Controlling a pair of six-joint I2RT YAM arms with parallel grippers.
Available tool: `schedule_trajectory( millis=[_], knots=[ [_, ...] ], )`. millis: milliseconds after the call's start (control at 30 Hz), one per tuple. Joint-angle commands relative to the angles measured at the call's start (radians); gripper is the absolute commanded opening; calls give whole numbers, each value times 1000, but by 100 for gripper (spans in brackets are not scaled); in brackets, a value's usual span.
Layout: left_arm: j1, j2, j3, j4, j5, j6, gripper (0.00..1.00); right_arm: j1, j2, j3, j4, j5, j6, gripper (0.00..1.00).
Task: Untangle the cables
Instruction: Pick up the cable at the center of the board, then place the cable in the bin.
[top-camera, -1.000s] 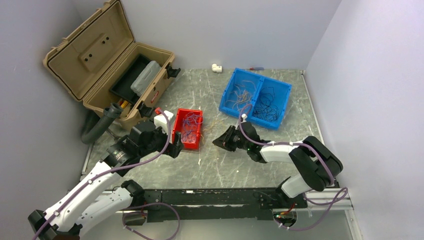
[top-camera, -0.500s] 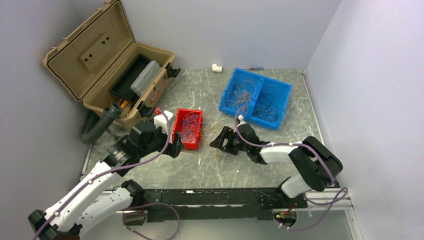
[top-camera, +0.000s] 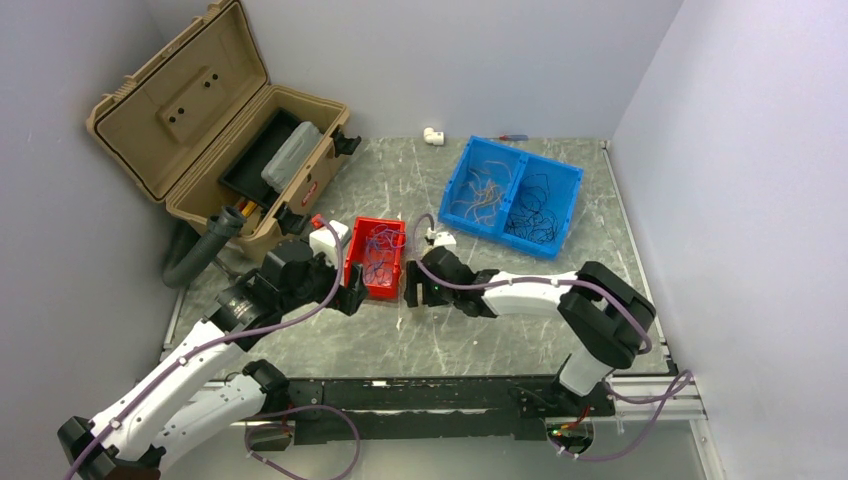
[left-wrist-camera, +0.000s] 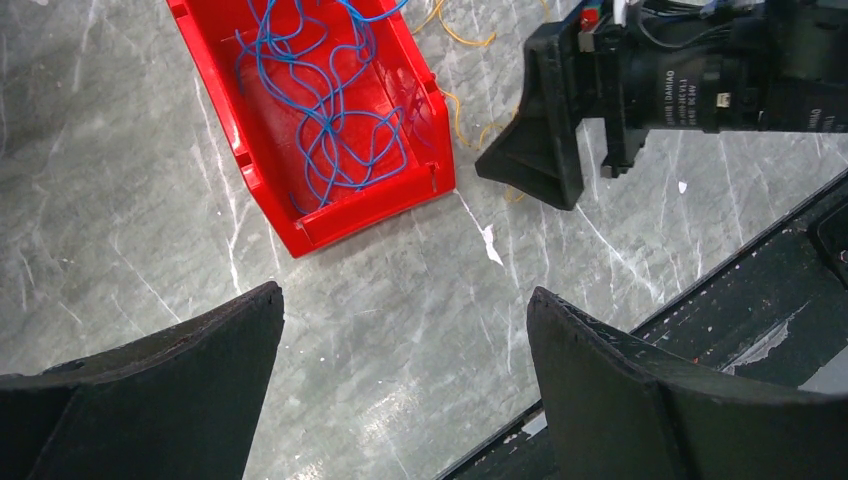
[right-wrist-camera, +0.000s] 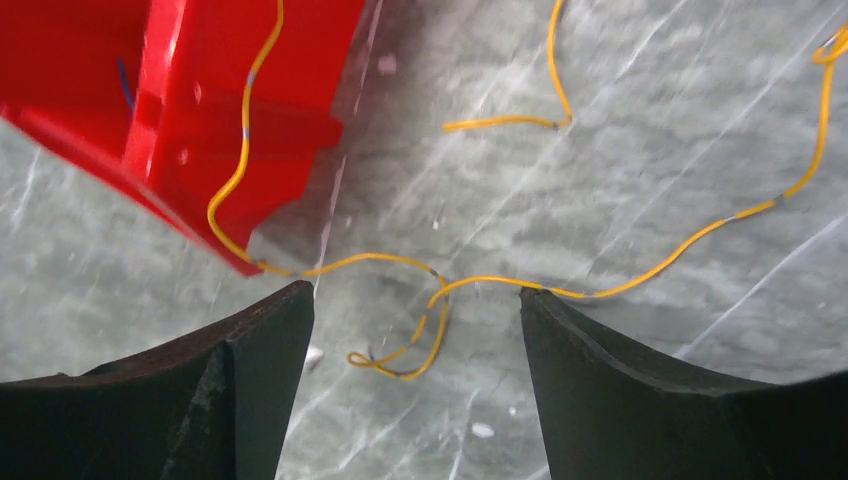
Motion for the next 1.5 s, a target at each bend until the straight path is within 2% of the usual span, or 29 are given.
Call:
schedule_trajectory(
  millis=[0,133,300,400,533,600,833,967,1233,1467],
  knots=[
    [4,0,52,13,0,1,94,45,63,92,-167,215,-50,78],
    [4,1,55,14,-1,4,94,64,91,99,-166,234,-46,79],
    [4,6,62,12,2,7,94,73,149,151,-217,279,-38,66],
    [4,3,62,8,-2,11,94,92,163,179,-251,331,-41,49],
    [3,3,65,5,-7,12,94,95,127,166,-256,369,-22,11],
    [4,3,67,4,-8,13,94,95,80,150,-247,377,-22,0],
    [4,3,68,3,-12,14,94,86,-147,80,-246,374,-30,0],
    [4,0,64,9,-9,11,94,29,-284,73,-272,290,-45,0],
    [4,-11,61,15,-14,-5,94,-210,-448,164,-360,-49,-112,0],
    [4,-23,56,12,-15,-18,94,-467,-419,249,-337,-422,-93,0]
  ],
)
